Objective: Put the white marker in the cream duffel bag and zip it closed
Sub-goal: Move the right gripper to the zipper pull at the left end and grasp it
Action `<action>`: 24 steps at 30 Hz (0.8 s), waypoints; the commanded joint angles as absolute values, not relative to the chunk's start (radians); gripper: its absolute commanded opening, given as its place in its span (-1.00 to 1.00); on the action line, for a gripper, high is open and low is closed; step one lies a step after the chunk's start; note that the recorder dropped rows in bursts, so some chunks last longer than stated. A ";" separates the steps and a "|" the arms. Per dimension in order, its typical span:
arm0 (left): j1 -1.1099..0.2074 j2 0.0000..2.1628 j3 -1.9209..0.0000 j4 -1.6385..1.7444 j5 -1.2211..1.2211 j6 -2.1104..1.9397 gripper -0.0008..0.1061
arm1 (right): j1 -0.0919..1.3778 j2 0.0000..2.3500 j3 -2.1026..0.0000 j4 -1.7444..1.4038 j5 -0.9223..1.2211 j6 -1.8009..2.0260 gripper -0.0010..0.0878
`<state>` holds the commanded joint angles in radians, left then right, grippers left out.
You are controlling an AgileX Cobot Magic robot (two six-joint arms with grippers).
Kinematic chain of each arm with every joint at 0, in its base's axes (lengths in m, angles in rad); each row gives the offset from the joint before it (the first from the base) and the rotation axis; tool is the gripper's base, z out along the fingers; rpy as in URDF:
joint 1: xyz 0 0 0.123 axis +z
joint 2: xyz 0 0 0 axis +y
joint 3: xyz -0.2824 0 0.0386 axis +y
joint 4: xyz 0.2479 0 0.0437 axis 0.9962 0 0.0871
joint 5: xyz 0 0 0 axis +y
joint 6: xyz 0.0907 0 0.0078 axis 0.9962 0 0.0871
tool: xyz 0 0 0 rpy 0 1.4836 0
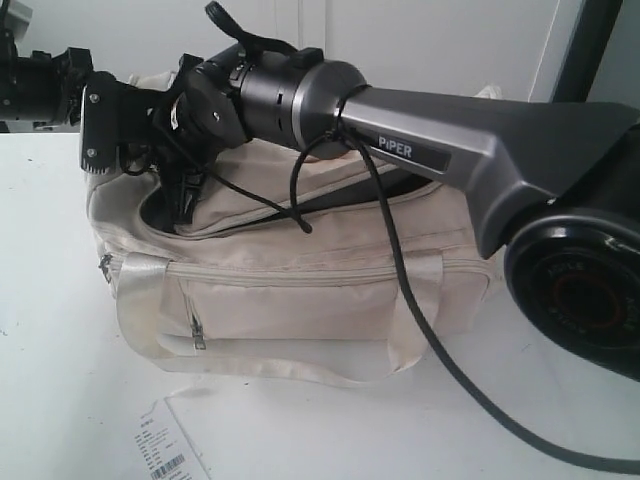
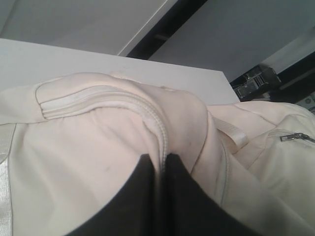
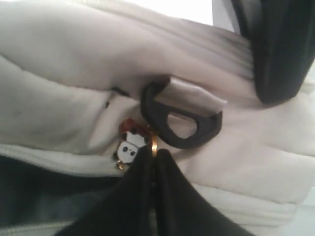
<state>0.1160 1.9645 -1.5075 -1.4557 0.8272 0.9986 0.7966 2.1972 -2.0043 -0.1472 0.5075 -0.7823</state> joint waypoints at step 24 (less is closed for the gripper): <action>0.116 1.965 -1.508 -1.456 0.823 1.001 -0.98 | 0.797 2.117 -2.002 -0.010 0.607 -0.704 -0.98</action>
